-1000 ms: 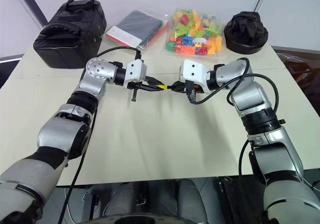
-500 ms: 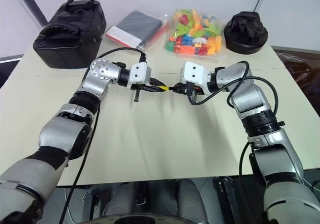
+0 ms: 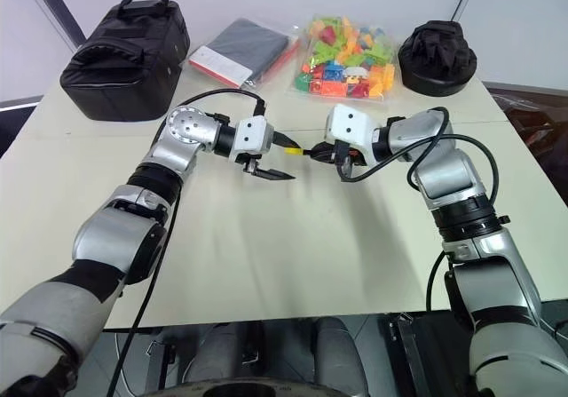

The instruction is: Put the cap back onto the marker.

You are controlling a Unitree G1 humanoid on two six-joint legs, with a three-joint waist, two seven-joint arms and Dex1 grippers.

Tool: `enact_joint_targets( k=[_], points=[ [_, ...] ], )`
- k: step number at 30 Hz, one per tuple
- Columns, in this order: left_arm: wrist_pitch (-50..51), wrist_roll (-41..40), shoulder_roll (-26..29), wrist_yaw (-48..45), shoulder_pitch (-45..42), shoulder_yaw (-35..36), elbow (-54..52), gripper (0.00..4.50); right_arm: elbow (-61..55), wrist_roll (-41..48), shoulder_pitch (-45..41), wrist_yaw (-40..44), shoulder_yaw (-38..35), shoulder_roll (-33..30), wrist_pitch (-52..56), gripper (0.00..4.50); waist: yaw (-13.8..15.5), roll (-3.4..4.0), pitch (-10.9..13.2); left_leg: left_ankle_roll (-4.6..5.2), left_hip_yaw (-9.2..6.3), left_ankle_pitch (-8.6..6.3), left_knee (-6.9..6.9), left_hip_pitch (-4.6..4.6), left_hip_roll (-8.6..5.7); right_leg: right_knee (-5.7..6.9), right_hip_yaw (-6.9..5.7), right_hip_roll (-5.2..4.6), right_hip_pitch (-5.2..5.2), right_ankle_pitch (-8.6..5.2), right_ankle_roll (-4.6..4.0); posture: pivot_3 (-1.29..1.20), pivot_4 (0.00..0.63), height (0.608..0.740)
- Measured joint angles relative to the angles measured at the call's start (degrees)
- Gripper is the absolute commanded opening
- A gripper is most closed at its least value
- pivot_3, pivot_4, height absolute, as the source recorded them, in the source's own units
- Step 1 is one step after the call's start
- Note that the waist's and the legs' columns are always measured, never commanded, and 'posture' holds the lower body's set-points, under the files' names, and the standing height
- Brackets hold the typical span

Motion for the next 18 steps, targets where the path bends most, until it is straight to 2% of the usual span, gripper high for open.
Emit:
enact_joint_targets(
  k=[5,10,13,18],
  points=[
    [-0.4,0.4,0.6,7.7,-1.6,1.2,2.5,4.4,0.9,-0.1,2.8,-0.2,-0.1,-2.4,-0.4,0.0,0.0,-0.01,0.0,0.0,-0.02,0.0,0.0,0.0,0.0,0.0,0.0,0.0,0.0,0.0,0.0,0.0,0.15,0.74],
    [7.1,-3.9,4.8,12.3,-1.9,7.3,2.0,4.4,8.9,-0.5,3.3,-8.0,-6.1,-4.3,-0.6,0.0,-0.2,-0.02,0.0,-0.01,0.0,0.01,-0.03,0.03,0.01,0.0,0.01,0.0,0.0,0.0,0.0,0.0,0.15,0.74],
    [13.5,-7.2,7.5,12.6,4.4,10.5,-2.9,4.4,13.0,0.5,5.0,-14.7,-12.4,-4.3,2.7,0.0,-0.3,-0.01,0.0,-0.39,0.01,0.23,-0.06,0.04,0.03,0.0,0.02,0.02,0.0,-0.01,0.0,0.0,0.15,0.74],
    [27.6,-11.4,7.7,17.1,18.7,12.6,-20.1,4.4,8.3,4.7,12.5,-19.5,-17.5,-1.8,11.1,0.0,-0.1,-0.01,0.0,-0.4,-0.01,0.24,0.0,0.02,0.05,0.05,0.04,0.01,0.01,0.0,0.01,0.0,0.15,0.74]
  ],
)
